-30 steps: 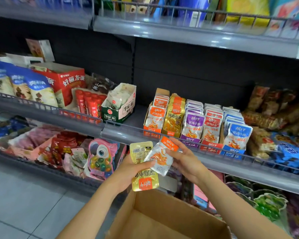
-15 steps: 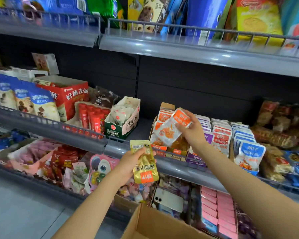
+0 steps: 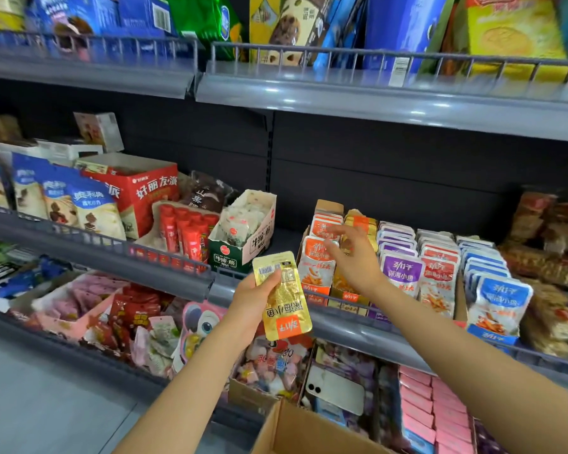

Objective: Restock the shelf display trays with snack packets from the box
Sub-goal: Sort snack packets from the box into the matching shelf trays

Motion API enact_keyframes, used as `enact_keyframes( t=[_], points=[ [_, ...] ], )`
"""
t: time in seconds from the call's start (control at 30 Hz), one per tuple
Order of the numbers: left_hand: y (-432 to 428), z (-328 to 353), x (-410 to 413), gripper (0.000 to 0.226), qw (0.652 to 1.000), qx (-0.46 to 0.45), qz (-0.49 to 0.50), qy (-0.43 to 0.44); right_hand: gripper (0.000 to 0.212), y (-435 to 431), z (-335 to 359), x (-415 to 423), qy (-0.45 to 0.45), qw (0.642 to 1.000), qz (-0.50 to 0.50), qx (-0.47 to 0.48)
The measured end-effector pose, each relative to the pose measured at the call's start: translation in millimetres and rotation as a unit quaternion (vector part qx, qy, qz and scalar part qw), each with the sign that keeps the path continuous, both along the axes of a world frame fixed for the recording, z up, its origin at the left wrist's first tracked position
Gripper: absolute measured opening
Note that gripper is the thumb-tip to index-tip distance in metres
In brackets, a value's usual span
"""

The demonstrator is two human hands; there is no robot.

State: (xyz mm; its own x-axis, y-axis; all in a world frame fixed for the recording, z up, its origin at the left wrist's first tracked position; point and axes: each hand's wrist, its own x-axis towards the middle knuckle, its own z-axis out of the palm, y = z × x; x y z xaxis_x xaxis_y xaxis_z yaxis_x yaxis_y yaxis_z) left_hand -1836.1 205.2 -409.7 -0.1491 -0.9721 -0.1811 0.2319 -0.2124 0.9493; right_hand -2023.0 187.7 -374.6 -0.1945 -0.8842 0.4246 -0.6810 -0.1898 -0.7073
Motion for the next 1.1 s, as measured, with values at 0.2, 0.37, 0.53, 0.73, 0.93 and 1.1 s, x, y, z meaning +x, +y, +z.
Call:
enact_keyframes(
  t=[0.2, 0.37, 0.53, 0.73, 0.93, 1.1],
  points=[
    [7.4, 7.3, -18.4, 0.024, 0.999, -0.015, 0.028, -0.001, 0.025, 64.8, -10.8, 21.0, -0.331, 0.908, 0.167, 0.196],
    [26.0, 23.5, -37.7, 0.087, 0.994, 0.044, -0.098, 0.021, 0.018, 91.6, -15.1, 16.5, -0.359, 0.912, 0.158, 0.123],
    [44.7, 28.7, -56.7, 0.077, 0.993, 0.051, -0.101, 0.037, 0.019, 115.8, -16.7, 14.7, -0.292, 0.932, 0.176, 0.122],
    [58.4, 38.9, -75.7, 0.048, 0.995, -0.008, -0.026, 0.094, 0.036, 125.1, -17.4, 0.8, -0.383, 0.909, 0.072, 0.146],
    [58.9, 38.3, -73.9, 0.029, 0.997, -0.026, -0.055, 0.047, 0.022, 129.1, -13.3, -16.8, -0.524, 0.826, 0.127, 0.166],
    [48.3, 33.4, -56.9, 0.025, 0.994, -0.035, -0.085, 0.061, 0.017, 120.3, -9.3, -35.4, -0.539, 0.825, 0.086, 0.145]
  ],
)
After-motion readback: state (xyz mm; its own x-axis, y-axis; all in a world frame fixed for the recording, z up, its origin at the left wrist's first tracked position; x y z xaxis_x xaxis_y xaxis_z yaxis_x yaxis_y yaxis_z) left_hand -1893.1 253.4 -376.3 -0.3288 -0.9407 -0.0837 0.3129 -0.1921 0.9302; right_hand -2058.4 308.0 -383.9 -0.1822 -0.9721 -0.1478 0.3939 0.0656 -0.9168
